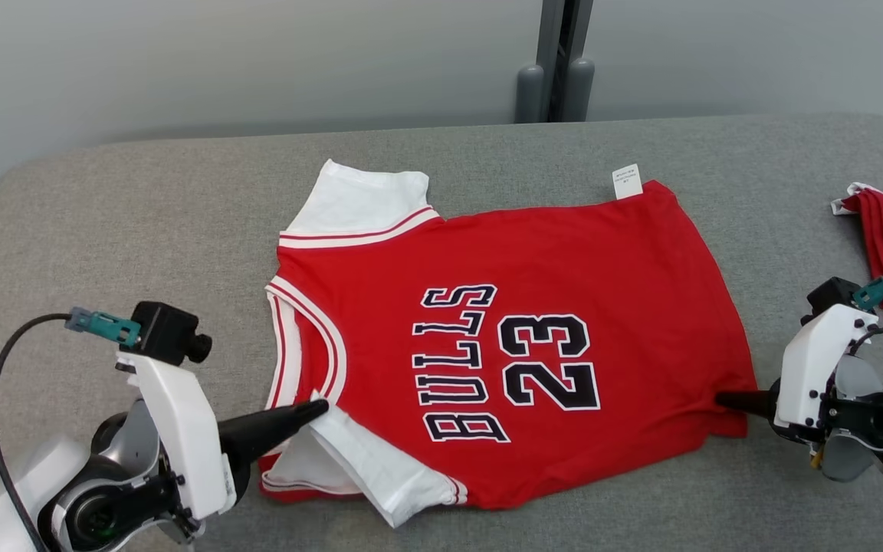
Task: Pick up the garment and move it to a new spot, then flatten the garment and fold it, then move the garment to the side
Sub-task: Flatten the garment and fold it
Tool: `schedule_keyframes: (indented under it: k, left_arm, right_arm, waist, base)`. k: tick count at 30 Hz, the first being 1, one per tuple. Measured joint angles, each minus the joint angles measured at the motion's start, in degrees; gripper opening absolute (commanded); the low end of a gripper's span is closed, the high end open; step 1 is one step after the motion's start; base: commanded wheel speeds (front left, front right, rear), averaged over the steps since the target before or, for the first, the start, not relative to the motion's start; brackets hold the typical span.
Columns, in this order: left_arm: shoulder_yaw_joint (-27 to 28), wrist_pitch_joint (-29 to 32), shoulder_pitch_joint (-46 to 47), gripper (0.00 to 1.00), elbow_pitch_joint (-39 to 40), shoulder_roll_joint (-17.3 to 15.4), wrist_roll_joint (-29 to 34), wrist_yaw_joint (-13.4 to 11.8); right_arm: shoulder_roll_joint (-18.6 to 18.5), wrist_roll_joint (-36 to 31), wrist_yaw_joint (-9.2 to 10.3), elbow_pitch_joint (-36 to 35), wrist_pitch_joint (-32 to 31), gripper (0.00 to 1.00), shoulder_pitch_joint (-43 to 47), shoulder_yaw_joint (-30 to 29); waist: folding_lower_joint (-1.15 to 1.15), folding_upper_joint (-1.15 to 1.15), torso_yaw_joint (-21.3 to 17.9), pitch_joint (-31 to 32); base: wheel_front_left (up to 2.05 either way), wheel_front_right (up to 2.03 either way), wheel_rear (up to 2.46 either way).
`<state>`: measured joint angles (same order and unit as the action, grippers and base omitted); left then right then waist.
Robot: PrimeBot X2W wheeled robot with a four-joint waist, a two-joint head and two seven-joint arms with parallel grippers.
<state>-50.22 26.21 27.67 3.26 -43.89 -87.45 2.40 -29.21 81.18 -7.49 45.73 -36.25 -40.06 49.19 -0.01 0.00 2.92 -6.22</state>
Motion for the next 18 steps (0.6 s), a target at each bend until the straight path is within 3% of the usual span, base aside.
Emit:
schedule_keyframes:
  k: [18]
  left_arm:
    - [2.5,-9.4,4.3,0.0,-15.3,7.1,5.1,1.1]
  right_arm:
    - [1.8,-0.6,0.0,1.5,6.2,0.0,-1.7,-2.2]
  waist:
    - [0.0,0.0,-0.1,-2.2]
  base:
    - [0.0,0.0,0.0]
